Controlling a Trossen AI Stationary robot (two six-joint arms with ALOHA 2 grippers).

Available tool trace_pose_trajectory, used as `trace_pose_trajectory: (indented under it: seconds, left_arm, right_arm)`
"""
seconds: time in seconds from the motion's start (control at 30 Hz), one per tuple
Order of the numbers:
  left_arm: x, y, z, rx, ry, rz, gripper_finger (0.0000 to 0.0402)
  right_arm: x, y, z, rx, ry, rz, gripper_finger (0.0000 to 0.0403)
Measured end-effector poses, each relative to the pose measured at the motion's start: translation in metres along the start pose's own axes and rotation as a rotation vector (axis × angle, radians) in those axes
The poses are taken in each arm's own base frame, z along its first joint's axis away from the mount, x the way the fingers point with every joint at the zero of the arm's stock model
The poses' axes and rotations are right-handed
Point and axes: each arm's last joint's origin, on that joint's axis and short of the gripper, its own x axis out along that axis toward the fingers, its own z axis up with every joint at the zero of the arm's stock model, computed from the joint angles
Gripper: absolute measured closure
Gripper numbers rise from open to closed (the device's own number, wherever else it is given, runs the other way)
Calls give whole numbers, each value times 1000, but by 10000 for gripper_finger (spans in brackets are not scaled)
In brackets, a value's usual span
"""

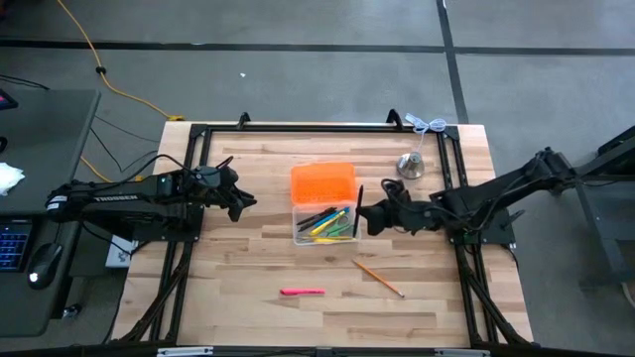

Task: Pick & place school supplies into a supply box
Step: Put the black pen into the orange supply box

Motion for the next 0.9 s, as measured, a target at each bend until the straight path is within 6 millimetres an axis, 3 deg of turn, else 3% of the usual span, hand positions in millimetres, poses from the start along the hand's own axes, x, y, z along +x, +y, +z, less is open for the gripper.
trace_pose_trajectory:
  seconds: [0.47, 0.9]
  left_arm:
    - [0, -1, 1, 128, -11, -6, 261]
    - [-2, -10, 15, 177, -170, -71, 261]
  right_arm:
    - [17, -3, -12, -54, 28, -40, 393]
    - [38, -8, -23, -68, 94, -66, 393]
